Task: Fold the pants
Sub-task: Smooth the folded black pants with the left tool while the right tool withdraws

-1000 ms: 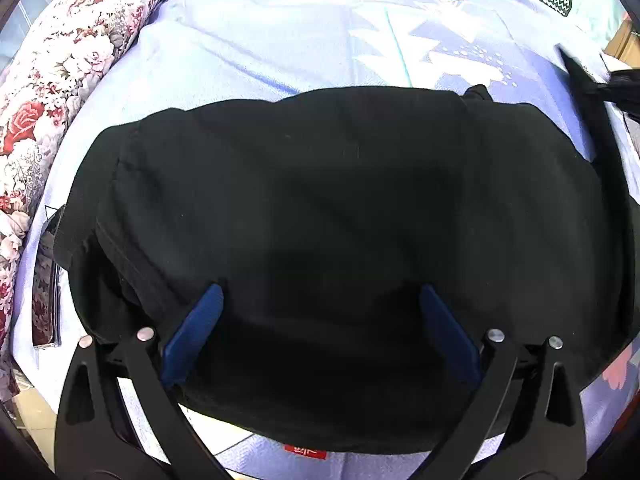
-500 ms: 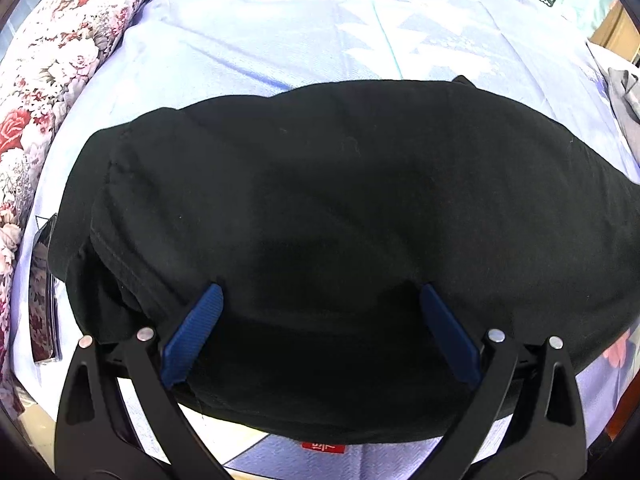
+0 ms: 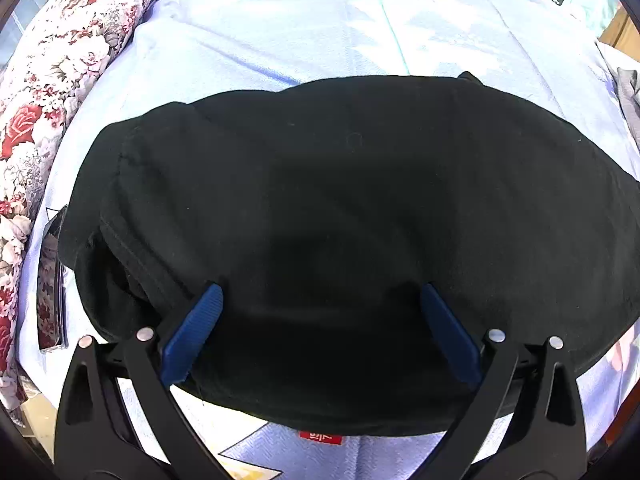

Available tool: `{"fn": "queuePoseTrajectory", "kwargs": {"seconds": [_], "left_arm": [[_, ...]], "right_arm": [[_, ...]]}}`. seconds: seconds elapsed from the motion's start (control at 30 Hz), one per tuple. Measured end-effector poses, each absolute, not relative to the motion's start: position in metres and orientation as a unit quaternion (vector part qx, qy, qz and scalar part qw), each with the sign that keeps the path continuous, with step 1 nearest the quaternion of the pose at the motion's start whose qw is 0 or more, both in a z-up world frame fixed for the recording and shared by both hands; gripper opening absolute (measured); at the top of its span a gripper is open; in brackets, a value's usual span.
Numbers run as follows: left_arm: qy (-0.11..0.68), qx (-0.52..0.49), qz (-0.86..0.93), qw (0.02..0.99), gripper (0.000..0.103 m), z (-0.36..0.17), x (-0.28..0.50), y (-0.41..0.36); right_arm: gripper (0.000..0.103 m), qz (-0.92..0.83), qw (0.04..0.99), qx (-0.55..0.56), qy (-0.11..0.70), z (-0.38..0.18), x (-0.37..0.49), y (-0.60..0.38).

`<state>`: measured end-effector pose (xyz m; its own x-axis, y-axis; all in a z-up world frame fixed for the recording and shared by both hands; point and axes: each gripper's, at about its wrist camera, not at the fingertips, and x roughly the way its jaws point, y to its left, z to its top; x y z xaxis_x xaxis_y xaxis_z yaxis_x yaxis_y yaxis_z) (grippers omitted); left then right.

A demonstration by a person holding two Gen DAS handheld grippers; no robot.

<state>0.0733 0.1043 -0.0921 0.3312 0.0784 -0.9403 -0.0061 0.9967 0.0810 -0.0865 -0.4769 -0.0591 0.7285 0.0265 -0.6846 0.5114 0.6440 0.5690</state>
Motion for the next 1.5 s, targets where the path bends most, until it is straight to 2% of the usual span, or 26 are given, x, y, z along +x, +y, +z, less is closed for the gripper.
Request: {"fn": "queuePoseTrajectory", "kwargs": {"seconds": [0.03, 0.07, 0.1, 0.13, 0.17, 0.2, 0.23, 0.4, 0.57, 0.6, 0.67, 0.77, 0.83, 0.93, 1.0, 1.07, 1.17, 1.3, 1.5], "left_arm": [[0.578, 0.031, 0.027, 0.815, 0.1, -0.092, 0.073, 0.105], [0.579, 0.03, 0.028, 0.814, 0.1, -0.092, 0.073, 0.106], [0.579, 0.03, 0.029, 0.814, 0.1, -0.092, 0.073, 0.106], [0.579, 0.03, 0.03, 0.814, 0.1, -0.092, 0.072, 0.107], [0.579, 0.03, 0.031, 0.814, 0.1, -0.092, 0.072, 0.107], [0.58, 0.03, 0.033, 0.813, 0.1, -0.092, 0.071, 0.106], [0.58, 0.031, 0.034, 0.813, 0.1, -0.093, 0.072, 0.105], [0.584, 0.038, 0.039, 0.81, 0.1, -0.094, 0.073, 0.102], [0.584, 0.052, 0.033, 0.809, 0.1, -0.093, 0.067, 0.1], [0.584, 0.055, 0.032, 0.809, 0.1, -0.092, 0.066, 0.1], [0.585, 0.058, 0.028, 0.809, 0.101, -0.09, 0.062, 0.102], [0.583, 0.052, 0.017, 0.811, 0.1, -0.082, 0.06, 0.106], [0.571, 0.048, 0.018, 0.819, 0.1, -0.074, 0.063, 0.11], [0.551, 0.053, 0.031, 0.832, 0.1, -0.066, 0.071, 0.109], [0.544, 0.054, 0.037, 0.837, 0.1, -0.068, 0.078, 0.109], [0.555, 0.052, 0.041, 0.829, 0.1, -0.077, 0.083, 0.111], [0.575, 0.038, 0.037, 0.817, 0.101, -0.094, 0.082, 0.124], [0.568, 0.026, 0.011, 0.822, 0.101, -0.091, 0.072, 0.134], [0.561, 0.026, 0.005, 0.827, 0.101, -0.092, 0.066, 0.136]], "right_arm": [[0.062, -0.139, 0.838, 0.403, 0.34, -0.061, -0.08, -0.481], [0.058, -0.133, 0.836, 0.408, 0.342, -0.062, -0.075, -0.484], [0.045, -0.125, 0.832, 0.418, 0.343, -0.064, -0.071, -0.486], [0.038, -0.12, 0.826, 0.425, 0.35, -0.069, -0.065, -0.488], [0.018, -0.128, 0.822, 0.425, 0.358, -0.071, -0.062, -0.491], [0.011, -0.139, 0.818, 0.423, 0.364, -0.072, -0.06, -0.494], [0.01, -0.143, 0.819, 0.419, 0.366, -0.072, -0.059, -0.496], [0.009, -0.188, 0.872, 0.319, 0.321, -0.035, -0.069, -0.491], [0.012, -0.247, 0.848, 0.243, 0.402, -0.065, -0.053, -0.487], [0.031, -0.258, 0.844, 0.226, 0.412, -0.068, -0.052, -0.485], [0.061, -0.319, 0.837, 0.154, 0.418, -0.062, -0.053, -0.477], [0.061, -0.371, 0.846, 0.106, 0.367, -0.034, -0.063, -0.47], [0.061, -0.319, 0.879, 0.135, 0.328, -0.017, -0.064, -0.463], [0.059, -0.181, 0.906, 0.162, 0.346, -0.014, -0.035, -0.434], [0.04, -0.094, 0.902, 0.176, 0.383, -0.027, -0.006, -0.405], [0.032, -0.033, 0.881, 0.181, 0.436, -0.051, 0.021, -0.377], [0.032, -0.052, 0.846, 0.157, 0.507, -0.085, 0.048, -0.359], [0.034, -0.081, 0.859, 0.129, 0.489, -0.067, 0.062, -0.343], [0.035, 0.116, 0.87, 0.065, 0.476, -0.04, 0.119, -0.229]]}}
